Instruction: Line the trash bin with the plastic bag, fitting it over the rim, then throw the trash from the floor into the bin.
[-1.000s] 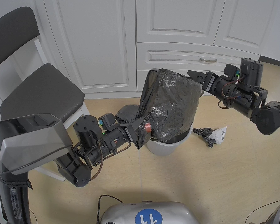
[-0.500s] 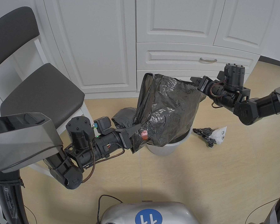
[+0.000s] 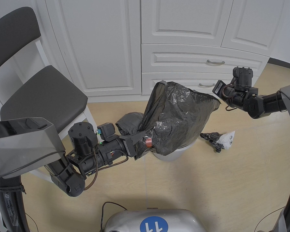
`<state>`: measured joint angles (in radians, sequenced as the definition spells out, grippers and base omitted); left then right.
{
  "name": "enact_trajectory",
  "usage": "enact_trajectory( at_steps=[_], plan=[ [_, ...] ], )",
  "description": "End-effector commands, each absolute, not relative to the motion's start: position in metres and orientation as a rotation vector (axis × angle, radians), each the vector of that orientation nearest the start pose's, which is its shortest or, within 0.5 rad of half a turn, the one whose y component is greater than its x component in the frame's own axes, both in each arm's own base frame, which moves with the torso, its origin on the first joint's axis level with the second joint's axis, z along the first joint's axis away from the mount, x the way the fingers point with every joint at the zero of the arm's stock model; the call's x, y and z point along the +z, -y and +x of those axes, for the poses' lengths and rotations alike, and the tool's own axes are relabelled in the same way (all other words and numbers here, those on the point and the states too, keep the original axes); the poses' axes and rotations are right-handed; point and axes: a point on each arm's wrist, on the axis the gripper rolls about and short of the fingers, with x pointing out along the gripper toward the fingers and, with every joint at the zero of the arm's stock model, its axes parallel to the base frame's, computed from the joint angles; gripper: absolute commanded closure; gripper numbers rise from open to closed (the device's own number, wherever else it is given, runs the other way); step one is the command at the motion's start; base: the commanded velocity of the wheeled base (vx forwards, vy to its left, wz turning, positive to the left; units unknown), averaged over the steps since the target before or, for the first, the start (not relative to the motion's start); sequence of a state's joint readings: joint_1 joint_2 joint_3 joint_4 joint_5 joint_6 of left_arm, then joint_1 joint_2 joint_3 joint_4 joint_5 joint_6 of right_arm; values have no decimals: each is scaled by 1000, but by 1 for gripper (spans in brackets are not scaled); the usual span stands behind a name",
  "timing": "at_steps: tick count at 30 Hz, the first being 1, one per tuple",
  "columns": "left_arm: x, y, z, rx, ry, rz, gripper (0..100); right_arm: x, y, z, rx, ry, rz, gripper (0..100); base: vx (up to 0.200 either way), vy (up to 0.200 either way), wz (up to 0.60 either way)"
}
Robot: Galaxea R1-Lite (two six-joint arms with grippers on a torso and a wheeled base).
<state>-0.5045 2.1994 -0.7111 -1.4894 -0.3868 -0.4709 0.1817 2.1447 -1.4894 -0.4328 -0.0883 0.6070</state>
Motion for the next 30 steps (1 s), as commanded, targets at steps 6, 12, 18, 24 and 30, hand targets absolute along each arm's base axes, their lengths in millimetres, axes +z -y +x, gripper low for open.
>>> enact_trajectory(
  at_steps=[6,12,18,24,30],
  plan=[
    [72,183,325,-859,-201,-444,100,205,-53,421,-31,-278,513,100,0,0,0],
    [72,181,325,-856,-200,-442,100,176,-58,436,-38,-339,489,100,0,0,0],
    [72,180,324,-855,-198,-442,100,137,-75,460,-32,-403,482,100,0,0,0],
    [73,179,324,-854,-196,-443,100,103,-109,477,-5,-451,555,100,0,0,0],
    [72,175,324,-842,-197,-442,100,99,-152,470,60,-471,637,100,0,0,0]
  ],
)
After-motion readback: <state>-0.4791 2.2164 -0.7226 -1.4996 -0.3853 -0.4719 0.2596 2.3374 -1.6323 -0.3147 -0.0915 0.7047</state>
